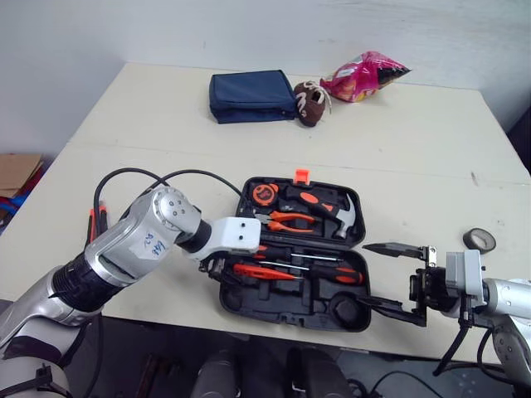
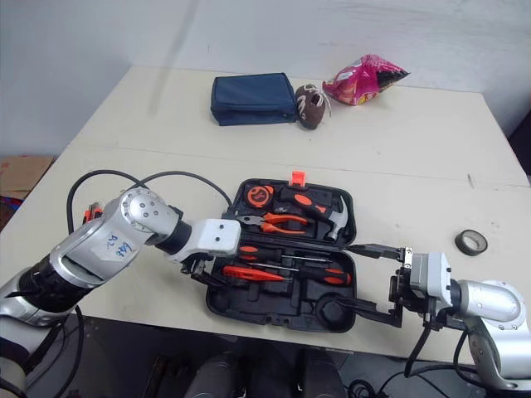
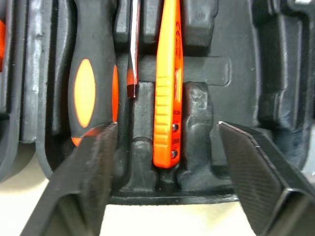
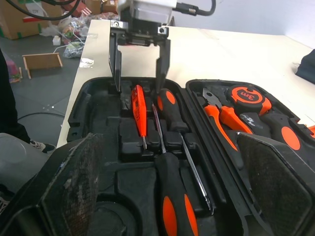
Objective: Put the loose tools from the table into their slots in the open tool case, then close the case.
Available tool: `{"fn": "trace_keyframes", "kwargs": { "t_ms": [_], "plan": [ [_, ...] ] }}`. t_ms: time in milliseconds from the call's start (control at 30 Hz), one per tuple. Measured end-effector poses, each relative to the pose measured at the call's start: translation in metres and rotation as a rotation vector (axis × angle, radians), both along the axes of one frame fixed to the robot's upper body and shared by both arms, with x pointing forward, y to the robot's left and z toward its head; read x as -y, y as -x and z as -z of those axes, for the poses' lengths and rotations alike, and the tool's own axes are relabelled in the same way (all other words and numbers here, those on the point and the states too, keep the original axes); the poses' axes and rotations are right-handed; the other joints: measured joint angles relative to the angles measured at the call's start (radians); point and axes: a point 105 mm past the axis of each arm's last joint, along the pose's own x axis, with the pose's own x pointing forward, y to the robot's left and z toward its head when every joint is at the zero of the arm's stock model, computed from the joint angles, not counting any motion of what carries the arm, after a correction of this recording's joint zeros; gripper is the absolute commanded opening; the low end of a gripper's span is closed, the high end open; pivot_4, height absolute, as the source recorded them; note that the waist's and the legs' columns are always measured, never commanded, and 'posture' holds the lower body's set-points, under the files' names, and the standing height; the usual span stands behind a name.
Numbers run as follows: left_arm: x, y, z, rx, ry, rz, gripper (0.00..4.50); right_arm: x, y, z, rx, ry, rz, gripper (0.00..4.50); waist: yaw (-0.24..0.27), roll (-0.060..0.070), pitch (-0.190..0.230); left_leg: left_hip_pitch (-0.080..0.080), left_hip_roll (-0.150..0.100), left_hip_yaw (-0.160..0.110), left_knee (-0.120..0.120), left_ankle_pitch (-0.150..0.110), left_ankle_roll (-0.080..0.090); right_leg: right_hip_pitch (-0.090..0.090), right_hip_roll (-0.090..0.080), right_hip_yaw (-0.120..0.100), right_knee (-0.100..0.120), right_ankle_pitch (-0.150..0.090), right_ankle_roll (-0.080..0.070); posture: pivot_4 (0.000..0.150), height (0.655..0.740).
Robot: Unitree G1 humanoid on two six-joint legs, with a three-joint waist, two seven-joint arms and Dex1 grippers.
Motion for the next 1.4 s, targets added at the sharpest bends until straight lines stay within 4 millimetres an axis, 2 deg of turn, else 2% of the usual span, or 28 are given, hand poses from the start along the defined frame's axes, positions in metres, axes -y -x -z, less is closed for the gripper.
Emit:
{"fn": "trace_keyframes", "kwargs": {
  "t_ms": [167,300,400,533,567,733,933,1133,1300,1400],
  "plan": [
    [0.0,0.015,-0.017,-0.034,0.025,0.043,3.09,0.0,0.001,0.001,-0.005,0.003,-0.013,4.5,0.002,0.0,0.0,0.0,0.0,0.0,0.001,0.0,0.0,0.0,0.0,0.0,0.0,0.0,0.0,0.15,0.74],
    [0.006,0.016,-0.033,-0.008,0.132,0.062,3.09,0.0,0.0,0.0,-0.003,0.003,-0.019,4.5,0.002,0.0,0.0,0.0,0.0,-0.001,0.002,0.0,0.0,0.001,0.0,0.0,0.001,0.0,0.0,0.15,0.74],
    [0.012,0.016,-0.034,0.019,0.299,0.119,2.19,0.0,-0.001,0.0,-0.014,-0.001,-0.014,4.5,0.0,0.0,0.0,0.001,0.0,-0.002,0.002,0.0,0.0,0.001,-0.002,0.0,0.001,0.0,0.0,0.15,0.74],
    [0.012,0.011,-0.022,-0.005,0.509,0.088,0.36,-0.001,-0.005,-0.003,-0.019,-0.009,0.006,4.5,-0.001,0.0,0.0,0.0,0.0,-0.004,0.005,0.0,0.0,0.001,-0.002,-0.001,0.002,0.0,0.0,0.15,0.74],
    [0.012,0.01,-0.019,-0.002,0.53,0.081,0.02,-0.002,-0.006,-0.004,-0.019,-0.011,0.01,4.5,0.0,0.0,0.0,0.0,0.0,-0.004,0.006,-0.001,0.0,0.001,-0.002,-0.001,0.002,0.0,0.0,0.15,0.74],
    [0.016,0.005,-0.009,0.02,0.612,0.09,0.02,-0.006,-0.007,-0.01,-0.009,-0.013,0.015,4.5,0.005,0.0,0.0,0.0,0.0,-0.004,0.006,-0.002,0.001,0.002,-0.002,-0.001,0.002,0.0,0.0,0.15,0.74],
    [0.016,-0.002,0.03,0.005,0.584,0.066,0.02,-0.006,-0.007,-0.009,-0.017,-0.01,0.02,4.5,0.005,0.0,0.0,0.0,0.0,-0.003,0.006,-0.002,0.002,0.002,-0.002,-0.001,0.002,0.0,0.0,0.15,0.74],
    [0.022,-0.002,0.029,0.039,0.599,0.093,0.02,-0.004,-0.008,-0.007,-0.018,-0.006,0.023,4.5,0.005,0.0,0.0,0.0,0.0,-0.003,0.007,-0.003,0.002,0.002,-0.003,-0.001,0.002,0.0,0.001,0.15,0.74],
    [0.021,-0.004,0.039,0.021,0.57,0.082,0.02,0.008,-0.007,0.008,-0.047,0.005,0.043,4.5,0.004,0.0,0.0,0.0,0.0,-0.003,0.007,-0.003,0.003,0.002,-0.002,-0.001,0.002,0.0,0.001,0.15,0.74],
    [0.021,-0.003,0.04,0.031,0.554,0.098,0.02,0.01,-0.008,0.009,-0.037,0.006,0.044,4.5,0.004,0.001,-0.001,0.001,0.0,-0.003,0.007,-0.003,0.003,0.003,-0.002,-0.001,0.002,0.0,0.001,0.15,0.74]
  ]
}}
